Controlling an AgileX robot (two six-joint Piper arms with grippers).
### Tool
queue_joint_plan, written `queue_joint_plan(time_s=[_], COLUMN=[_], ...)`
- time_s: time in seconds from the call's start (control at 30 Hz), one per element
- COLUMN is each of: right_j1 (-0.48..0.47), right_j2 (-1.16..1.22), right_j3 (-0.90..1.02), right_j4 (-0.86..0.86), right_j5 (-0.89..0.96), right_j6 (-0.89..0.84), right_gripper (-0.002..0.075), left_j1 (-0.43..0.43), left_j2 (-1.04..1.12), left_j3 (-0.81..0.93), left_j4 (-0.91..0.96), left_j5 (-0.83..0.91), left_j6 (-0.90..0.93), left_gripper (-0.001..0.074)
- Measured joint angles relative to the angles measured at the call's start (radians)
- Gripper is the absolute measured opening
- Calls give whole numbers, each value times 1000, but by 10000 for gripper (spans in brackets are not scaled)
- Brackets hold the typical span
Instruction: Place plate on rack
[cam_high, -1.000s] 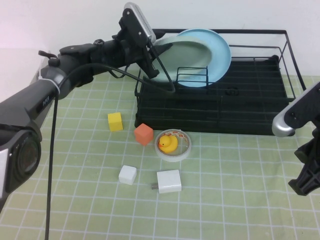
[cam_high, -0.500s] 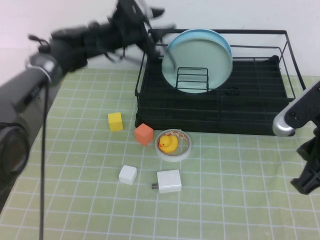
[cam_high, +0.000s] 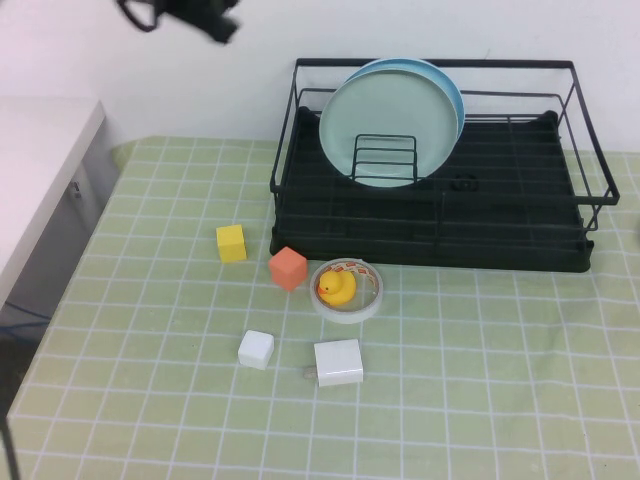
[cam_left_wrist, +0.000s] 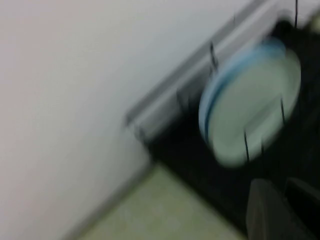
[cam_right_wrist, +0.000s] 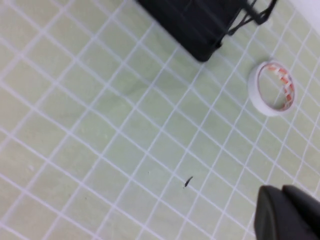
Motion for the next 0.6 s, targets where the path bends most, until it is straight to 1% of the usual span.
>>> queue_joint_plan(time_s=[0.1, 0.17, 0.2, 0.3, 0.43, 0.6], right_j1=[0, 0, 0, 0, 0, 0], right_j2=[-85, -134, -160, -224, -304, -404], right_j3=[0, 0, 0, 0, 25, 144], right_j4=[42, 71, 87, 128, 184, 247], right_j5=[12, 16, 18, 26, 27, 36], right_j6=[4, 4, 4, -5, -58, -170], right_gripper=[0, 0, 0, 0, 0, 0], left_j1=[0, 0, 2, 13, 15, 13], left_j2=[-49, -72, -82, -139, -249, -431], left_j3=[-2, -2, 0, 37, 102, 219], left_j4=[263, 401, 440, 506, 529, 605], left_j5=[174, 275, 297, 303, 285, 249], left_j6=[-271, -383, -414, -501, -574, -655], left_gripper=[34, 15, 12, 4, 1, 0])
